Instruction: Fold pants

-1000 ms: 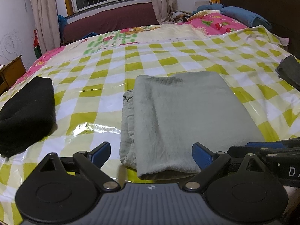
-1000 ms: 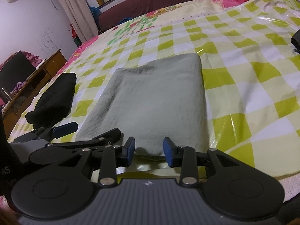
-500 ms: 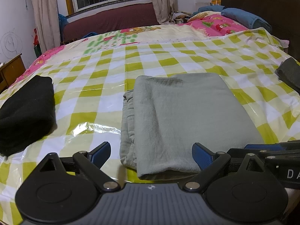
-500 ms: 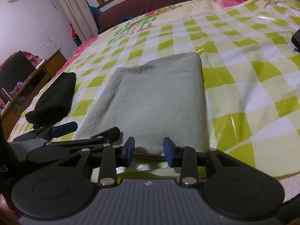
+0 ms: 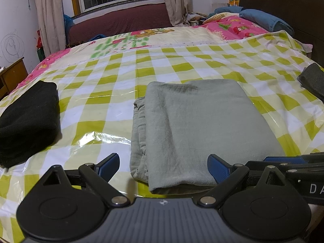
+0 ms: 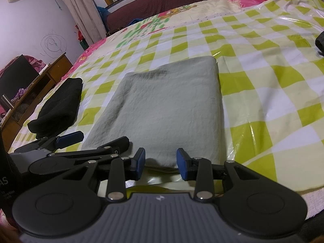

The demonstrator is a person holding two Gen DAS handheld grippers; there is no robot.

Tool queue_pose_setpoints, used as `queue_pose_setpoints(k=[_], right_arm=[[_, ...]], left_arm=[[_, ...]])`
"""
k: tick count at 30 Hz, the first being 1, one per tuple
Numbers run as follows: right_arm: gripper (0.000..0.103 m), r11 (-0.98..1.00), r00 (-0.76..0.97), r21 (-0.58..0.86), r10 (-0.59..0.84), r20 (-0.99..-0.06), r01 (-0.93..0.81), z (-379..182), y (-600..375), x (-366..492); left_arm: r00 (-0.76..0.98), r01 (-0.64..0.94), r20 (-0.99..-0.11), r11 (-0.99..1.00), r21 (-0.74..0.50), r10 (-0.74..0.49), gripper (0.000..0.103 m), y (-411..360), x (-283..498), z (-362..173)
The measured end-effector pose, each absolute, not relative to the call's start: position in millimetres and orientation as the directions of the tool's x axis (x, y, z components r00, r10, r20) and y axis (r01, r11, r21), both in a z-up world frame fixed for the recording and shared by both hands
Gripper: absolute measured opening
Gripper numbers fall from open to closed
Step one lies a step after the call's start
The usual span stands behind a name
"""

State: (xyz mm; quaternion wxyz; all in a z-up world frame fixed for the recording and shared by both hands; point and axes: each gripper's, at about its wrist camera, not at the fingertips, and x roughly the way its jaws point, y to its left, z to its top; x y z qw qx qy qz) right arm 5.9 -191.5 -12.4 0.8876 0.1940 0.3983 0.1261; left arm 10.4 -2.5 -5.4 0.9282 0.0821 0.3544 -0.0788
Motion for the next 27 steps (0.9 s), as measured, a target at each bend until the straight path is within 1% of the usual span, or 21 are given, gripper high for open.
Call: queue_pose_setpoints(k=[27], right_arm=[[0.036,0.892,0.646,0.445,0.382,-0.661,-0.072,-14.2,-189.5,5.1]], left_arm=[[0.733,0.202,-0.675,0.975,0.092,-0.088,0.103,-0.7,10.2,-6.2]])
